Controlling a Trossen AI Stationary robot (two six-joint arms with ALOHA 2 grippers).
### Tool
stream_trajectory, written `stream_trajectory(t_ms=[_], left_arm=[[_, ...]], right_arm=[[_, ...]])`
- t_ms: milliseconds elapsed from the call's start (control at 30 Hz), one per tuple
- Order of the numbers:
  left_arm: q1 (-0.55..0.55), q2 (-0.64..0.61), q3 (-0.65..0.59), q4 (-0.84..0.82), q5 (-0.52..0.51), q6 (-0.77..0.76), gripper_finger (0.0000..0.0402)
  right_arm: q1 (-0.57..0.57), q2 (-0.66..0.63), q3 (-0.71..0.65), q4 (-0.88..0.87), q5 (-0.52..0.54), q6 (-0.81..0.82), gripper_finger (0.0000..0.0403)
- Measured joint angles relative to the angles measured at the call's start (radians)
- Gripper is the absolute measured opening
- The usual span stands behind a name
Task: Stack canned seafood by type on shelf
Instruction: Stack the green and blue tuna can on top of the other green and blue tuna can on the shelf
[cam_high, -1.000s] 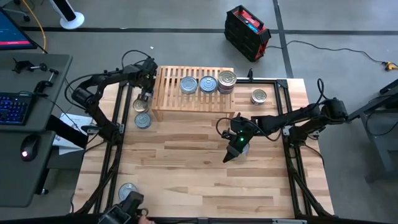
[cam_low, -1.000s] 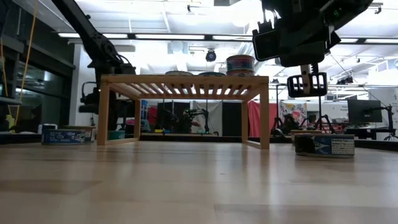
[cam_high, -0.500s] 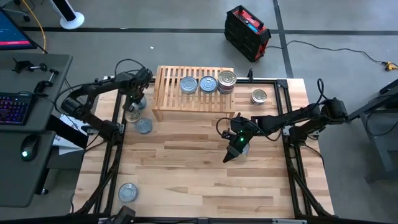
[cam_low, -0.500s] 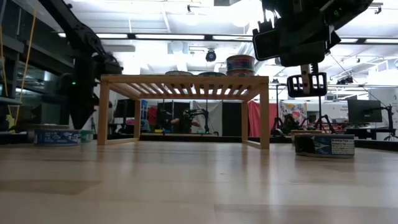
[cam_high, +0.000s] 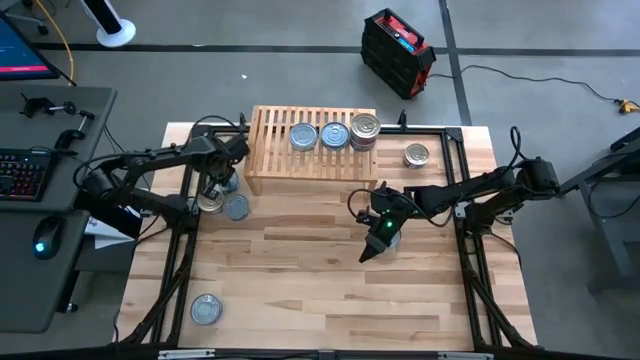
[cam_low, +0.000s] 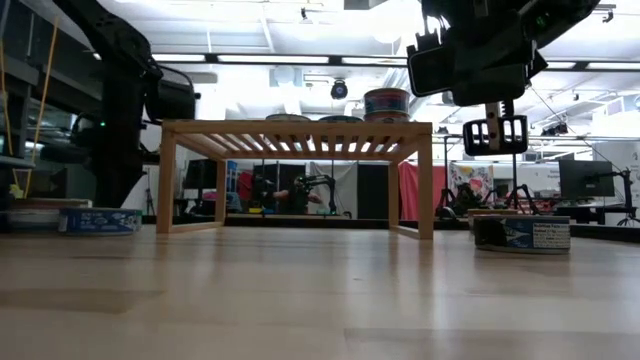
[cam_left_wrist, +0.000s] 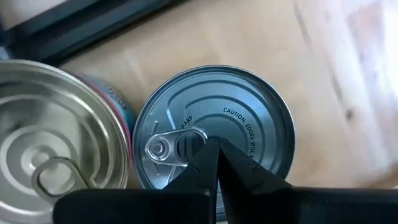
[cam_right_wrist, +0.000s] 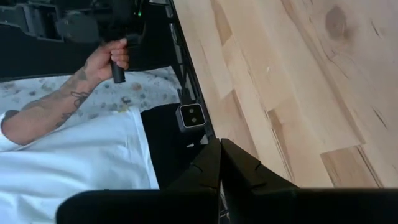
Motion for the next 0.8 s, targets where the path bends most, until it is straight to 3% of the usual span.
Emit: stream_trajectory(t_ms=[367,567,800], left_arm=[[-0.191,-0.024,-0.001,-0.115,0.016,-0.13,0.0],[-0.232,-0.072,-0.003,-0.167,0.002,-0.168,0.0],[-0.206,-0.174,-0.004,-0.181,-0.07,-0.257,0.0]], right_arm=[[0.015,0.0,0.0,0.0,-0.061,0.001,0.0],[0.017,0.0,0.0,0.0,-0.051,0.011,0.0],[0.017,0.0,0.0,0.0,0.017,0.076,0.0]])
